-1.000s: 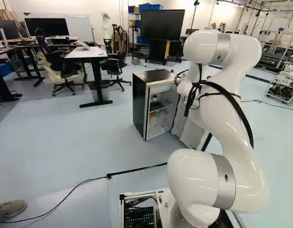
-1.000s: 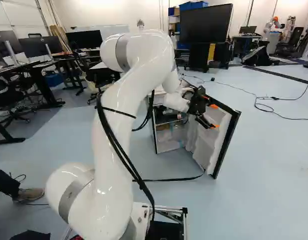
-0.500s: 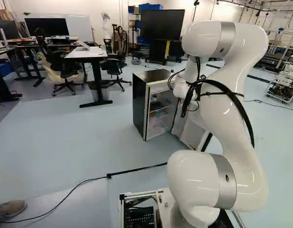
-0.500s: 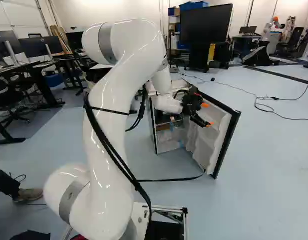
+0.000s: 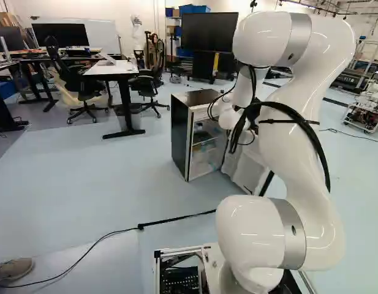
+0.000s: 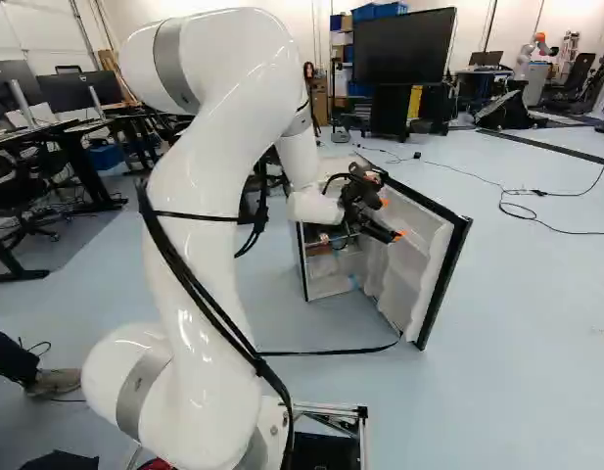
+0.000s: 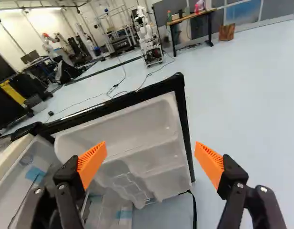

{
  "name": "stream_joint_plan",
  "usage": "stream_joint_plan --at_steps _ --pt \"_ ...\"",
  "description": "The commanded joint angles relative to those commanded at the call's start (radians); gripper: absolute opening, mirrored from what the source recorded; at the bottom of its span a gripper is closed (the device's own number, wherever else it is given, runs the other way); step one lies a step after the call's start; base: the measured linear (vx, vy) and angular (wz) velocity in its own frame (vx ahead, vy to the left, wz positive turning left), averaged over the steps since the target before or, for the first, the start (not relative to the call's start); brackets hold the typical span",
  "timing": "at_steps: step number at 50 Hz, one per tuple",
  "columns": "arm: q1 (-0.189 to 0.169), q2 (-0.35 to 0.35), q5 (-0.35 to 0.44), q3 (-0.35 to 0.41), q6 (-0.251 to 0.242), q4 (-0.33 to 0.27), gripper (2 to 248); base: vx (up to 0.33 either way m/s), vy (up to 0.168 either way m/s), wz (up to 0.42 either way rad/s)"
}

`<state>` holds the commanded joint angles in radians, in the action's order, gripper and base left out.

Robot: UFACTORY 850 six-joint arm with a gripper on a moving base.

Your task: Open the fridge door

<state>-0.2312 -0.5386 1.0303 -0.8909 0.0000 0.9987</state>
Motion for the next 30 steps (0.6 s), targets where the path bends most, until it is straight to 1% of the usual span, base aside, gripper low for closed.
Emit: stream_joint_plan --at_steps 10,30 --pt "0.011 0.015 0.0 0.022 0.0 -0.076 247 0.0 0.0 0.0" --pt "0.013 0.018 0.0 0.025 0.0 -0.233 247 0.0 0.0 0.0"
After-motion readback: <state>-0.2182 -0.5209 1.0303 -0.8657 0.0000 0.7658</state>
